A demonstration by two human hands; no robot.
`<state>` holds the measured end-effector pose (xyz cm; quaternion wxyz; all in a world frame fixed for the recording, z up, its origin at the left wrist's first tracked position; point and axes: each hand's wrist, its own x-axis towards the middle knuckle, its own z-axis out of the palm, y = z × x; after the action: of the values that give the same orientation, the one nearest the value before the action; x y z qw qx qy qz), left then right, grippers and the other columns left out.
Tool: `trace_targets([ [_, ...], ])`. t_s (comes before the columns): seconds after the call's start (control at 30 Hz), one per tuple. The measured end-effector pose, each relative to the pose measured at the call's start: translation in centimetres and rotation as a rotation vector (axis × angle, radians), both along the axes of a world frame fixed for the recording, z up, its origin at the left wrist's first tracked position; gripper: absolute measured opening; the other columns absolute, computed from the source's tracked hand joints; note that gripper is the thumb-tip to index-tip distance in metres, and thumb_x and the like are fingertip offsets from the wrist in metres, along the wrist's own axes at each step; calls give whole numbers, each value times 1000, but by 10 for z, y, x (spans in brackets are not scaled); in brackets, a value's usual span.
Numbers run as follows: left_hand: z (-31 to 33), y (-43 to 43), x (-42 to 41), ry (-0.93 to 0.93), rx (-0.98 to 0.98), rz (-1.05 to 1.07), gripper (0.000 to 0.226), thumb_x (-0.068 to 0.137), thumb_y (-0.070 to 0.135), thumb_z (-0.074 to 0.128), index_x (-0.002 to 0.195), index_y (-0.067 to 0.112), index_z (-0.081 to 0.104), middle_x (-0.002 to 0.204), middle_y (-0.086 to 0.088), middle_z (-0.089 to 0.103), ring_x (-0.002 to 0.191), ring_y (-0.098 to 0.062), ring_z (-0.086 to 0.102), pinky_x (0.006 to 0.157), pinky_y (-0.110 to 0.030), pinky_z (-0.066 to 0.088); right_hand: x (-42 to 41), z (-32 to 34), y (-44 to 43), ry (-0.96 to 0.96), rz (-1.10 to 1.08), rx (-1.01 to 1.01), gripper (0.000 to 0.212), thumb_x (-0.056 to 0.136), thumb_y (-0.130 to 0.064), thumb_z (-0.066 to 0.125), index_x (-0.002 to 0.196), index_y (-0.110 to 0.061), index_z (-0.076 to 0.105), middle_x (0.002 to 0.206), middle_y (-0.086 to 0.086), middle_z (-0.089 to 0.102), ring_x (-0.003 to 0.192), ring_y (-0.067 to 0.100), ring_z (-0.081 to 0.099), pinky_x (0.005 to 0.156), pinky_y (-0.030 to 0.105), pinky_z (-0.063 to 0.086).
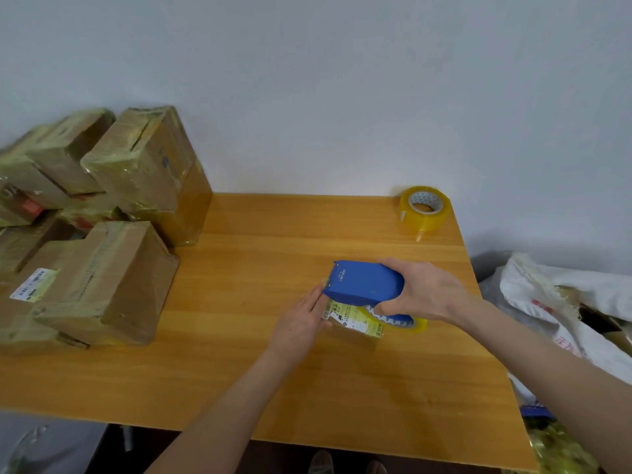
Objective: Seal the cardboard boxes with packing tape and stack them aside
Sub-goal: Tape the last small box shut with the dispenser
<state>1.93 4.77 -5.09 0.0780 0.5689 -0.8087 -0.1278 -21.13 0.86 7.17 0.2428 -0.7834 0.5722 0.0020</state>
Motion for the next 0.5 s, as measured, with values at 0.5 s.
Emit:
trace_targets([
  [0.5, 9, 5, 1, -3, 53, 41, 71, 96, 11, 54, 153, 25, 15, 158, 11, -5, 96, -17, 63, 68, -32, 56, -53, -28, 22, -15, -152, 159, 64, 72, -44, 77, 126, -34, 45, 104, -8, 59, 89, 16, 58, 65, 26, 45],
])
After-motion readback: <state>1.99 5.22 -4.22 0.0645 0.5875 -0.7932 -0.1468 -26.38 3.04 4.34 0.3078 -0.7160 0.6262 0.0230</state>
